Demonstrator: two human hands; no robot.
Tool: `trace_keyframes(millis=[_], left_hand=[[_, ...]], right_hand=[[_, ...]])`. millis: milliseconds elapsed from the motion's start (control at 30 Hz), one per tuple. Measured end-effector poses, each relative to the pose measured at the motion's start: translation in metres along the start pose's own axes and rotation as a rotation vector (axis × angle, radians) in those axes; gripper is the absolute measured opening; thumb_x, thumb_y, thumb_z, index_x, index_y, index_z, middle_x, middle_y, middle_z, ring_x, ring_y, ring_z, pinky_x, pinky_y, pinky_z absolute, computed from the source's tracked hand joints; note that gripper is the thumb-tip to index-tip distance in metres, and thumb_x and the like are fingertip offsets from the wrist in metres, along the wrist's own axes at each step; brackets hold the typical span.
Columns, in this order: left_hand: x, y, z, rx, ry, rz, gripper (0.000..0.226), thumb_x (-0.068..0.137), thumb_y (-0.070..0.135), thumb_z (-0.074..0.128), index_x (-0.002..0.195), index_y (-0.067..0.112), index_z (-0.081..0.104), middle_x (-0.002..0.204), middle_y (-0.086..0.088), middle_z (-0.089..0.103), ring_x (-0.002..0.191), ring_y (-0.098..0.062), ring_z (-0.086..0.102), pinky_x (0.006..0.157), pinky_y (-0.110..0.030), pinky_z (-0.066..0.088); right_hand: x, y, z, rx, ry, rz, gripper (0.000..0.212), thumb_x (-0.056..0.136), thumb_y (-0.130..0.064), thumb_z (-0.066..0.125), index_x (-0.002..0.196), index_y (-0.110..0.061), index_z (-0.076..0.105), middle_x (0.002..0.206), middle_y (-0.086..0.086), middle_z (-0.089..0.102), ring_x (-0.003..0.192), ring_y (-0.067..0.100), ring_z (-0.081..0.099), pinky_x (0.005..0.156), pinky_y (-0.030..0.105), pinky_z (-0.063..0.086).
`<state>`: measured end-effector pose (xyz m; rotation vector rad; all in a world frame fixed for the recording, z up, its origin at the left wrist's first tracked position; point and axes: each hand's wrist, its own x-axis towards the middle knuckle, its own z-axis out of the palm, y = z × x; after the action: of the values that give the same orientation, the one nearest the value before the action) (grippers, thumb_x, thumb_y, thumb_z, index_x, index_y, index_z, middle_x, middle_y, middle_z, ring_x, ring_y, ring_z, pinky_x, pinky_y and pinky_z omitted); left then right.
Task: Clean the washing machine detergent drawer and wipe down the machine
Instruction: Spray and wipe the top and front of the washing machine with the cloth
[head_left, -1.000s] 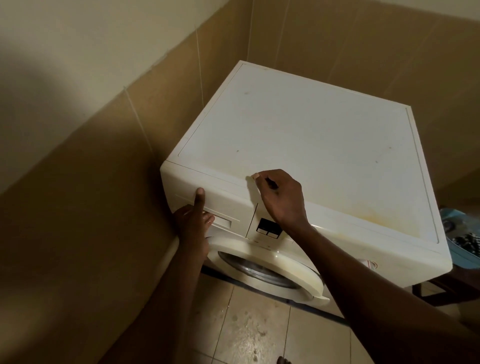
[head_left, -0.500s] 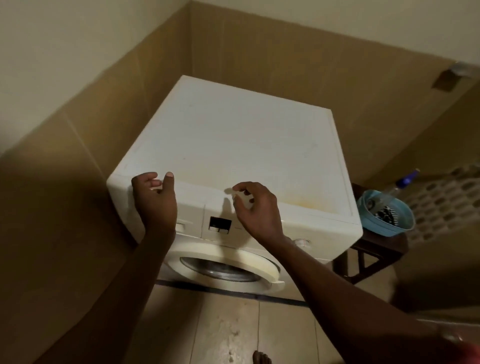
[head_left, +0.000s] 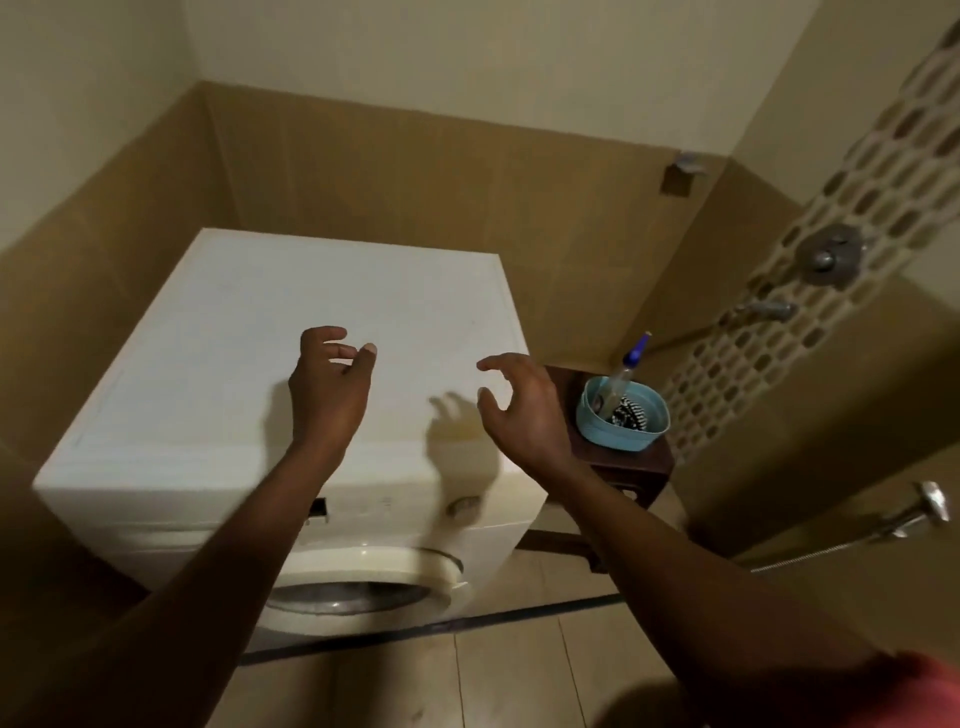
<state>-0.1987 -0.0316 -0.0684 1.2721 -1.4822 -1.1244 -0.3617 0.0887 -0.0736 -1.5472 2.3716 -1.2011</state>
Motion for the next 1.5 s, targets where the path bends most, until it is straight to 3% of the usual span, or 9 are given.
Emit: trace_keyframes(millis=[133,333,500,633,733,867,1067,1200,1500], left_hand=[[0.003,0.030,0.037,0.100,-0.117,0.140,0.039,0.092,0.029,0.065,0.125,0.016,0.051,0.112,-0.004,0.061,0.095,-0.020,0.058,0.079,-0.027,0.041],[-0.001,0.067,0.106,0.297,-0.255,0.270,0.048,0.091,0.033,0.065,0.133,0.017,0.047,0.127,-0.010,0.055,0.115,-0.030,0.054,0.092,-0.040,0.045],[-0.016,0.089,0.177,0.438,-0.356,0.334,0.059,0.093,0.035,0.062,0.143,0.014,0.039,0.142,-0.012,0.045,0.128,-0.029,0.048,0.096,-0.035,0.040],[-0.025,0.099,0.238,0.478,-0.439,0.357,0.066,0.091,0.038,0.064,0.145,0.014,0.036,0.144,-0.013,0.042,0.131,-0.028,0.045,0.097,-0.034,0.039],[-0.032,0.098,0.280,0.480,-0.502,0.353,0.072,0.090,0.039,0.067,0.148,0.013,0.033,0.149,-0.014,0.038,0.134,-0.030,0.043,0.101,-0.036,0.039],[-0.036,0.080,0.328,0.433,-0.585,0.293,0.083,0.085,0.039,0.072,0.150,0.013,0.028,0.155,-0.011,0.034,0.137,-0.030,0.040,0.099,-0.030,0.036],[-0.027,0.047,0.382,0.379,-0.665,0.177,0.098,0.073,0.039,0.083,0.151,0.012,0.029,0.155,-0.013,0.033,0.139,-0.031,0.038,0.110,-0.050,0.039],[-0.010,0.028,0.423,0.384,-0.712,0.104,0.104,0.069,0.036,0.087,0.151,0.014,0.027,0.154,-0.015,0.035,0.136,-0.032,0.040,0.107,-0.052,0.041],[0.032,-0.023,0.504,0.389,-0.889,0.065,0.123,0.057,0.051,0.087,0.153,0.018,0.018,0.150,-0.013,0.042,0.133,-0.029,0.047,0.107,-0.051,0.043]], right_hand=[[0.017,0.021,-0.052,-0.077,0.106,0.014,0.034,0.082,-0.017,0.061,0.116,-0.014,0.062,0.122,0.003,0.059,0.113,0.023,0.051,0.096,0.036,0.041],[0.035,0.075,-0.137,-0.127,0.218,0.131,0.041,0.081,-0.027,0.056,0.120,-0.014,0.061,0.125,0.006,0.055,0.119,0.025,0.047,0.099,0.038,0.038],[0.045,0.140,-0.205,-0.153,0.266,0.271,0.039,0.087,-0.020,0.059,0.125,-0.017,0.057,0.134,0.006,0.047,0.128,0.024,0.039,0.102,0.039,0.036],[0.047,0.194,-0.241,-0.132,0.289,0.339,0.039,0.087,-0.015,0.060,0.126,-0.013,0.056,0.133,0.007,0.049,0.127,0.024,0.042,0.094,0.026,0.030],[0.045,0.230,-0.254,-0.128,0.289,0.399,0.042,0.087,-0.016,0.061,0.128,-0.013,0.054,0.135,0.007,0.048,0.126,0.022,0.042,0.093,0.023,0.027],[0.044,0.272,-0.254,-0.128,0.264,0.453,0.043,0.086,-0.013,0.061,0.128,-0.011,0.053,0.134,0.010,0.048,0.124,0.024,0.043,0.092,0.022,0.028],[0.052,0.319,-0.230,-0.124,0.166,0.538,0.046,0.086,-0.017,0.059,0.131,-0.012,0.049,0.135,0.010,0.048,0.122,0.026,0.047,0.095,0.033,0.039],[0.065,0.351,-0.215,-0.128,0.113,0.554,0.046,0.084,-0.017,0.061,0.129,-0.012,0.049,0.133,0.010,0.048,0.119,0.026,0.048,0.093,0.032,0.040],[0.108,0.425,-0.170,-0.135,-0.032,0.653,0.052,0.084,-0.017,0.064,0.132,-0.008,0.047,0.137,0.013,0.046,0.122,0.027,0.049,0.095,0.031,0.041]])
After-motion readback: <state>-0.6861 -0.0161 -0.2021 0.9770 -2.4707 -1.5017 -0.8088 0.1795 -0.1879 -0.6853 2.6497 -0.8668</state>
